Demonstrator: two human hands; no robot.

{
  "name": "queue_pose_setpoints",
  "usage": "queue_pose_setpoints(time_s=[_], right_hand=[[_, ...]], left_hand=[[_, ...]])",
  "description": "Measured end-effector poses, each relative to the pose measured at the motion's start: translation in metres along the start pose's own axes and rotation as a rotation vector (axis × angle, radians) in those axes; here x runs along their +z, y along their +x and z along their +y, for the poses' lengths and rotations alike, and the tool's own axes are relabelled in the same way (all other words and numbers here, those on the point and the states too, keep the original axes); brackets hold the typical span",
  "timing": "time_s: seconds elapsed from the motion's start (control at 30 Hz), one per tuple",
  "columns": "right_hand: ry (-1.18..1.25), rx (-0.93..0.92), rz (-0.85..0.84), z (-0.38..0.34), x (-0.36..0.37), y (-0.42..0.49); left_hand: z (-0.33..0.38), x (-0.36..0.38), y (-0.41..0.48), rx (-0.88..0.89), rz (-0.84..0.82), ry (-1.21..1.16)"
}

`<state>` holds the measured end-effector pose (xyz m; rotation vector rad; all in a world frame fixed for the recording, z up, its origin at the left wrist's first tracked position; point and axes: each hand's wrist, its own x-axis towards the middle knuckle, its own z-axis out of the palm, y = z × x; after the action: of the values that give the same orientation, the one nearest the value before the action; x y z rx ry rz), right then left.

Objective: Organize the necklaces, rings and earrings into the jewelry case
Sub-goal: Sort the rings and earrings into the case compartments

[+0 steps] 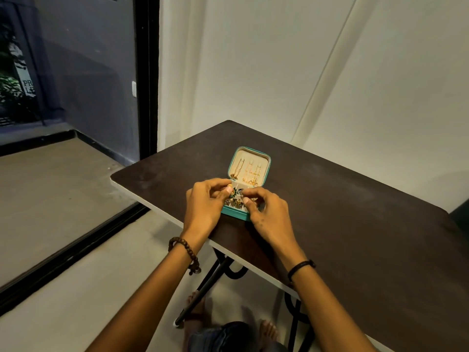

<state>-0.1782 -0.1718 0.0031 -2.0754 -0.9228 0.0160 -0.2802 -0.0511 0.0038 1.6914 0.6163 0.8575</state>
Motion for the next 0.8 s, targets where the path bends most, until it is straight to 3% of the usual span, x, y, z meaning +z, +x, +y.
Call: queue_pose_setpoints(time_s=[0.2,0.53,0.67,0.8], right_hand=[[-0.040,-0.010,-0.005,0.000,-0.004,-0.001],[0.116,0.010,0.097,0.009,-0.004,-0.003],[0.114,0.000,0.113,0.011,-0.007,-0.003],[0.122,0.000,0.120,0.013,-0.007,-0.002]], left_hand=[[0.005,0.004,0.004,0.027,-0.013,0.080],[0.006,0.010,0.009,-0.004,-0.146,0.365],[0.006,0.011,0.009,0.034,-0.100,0.589],[0.004,0.012,0.013,0.064,-0.090,0.614]])
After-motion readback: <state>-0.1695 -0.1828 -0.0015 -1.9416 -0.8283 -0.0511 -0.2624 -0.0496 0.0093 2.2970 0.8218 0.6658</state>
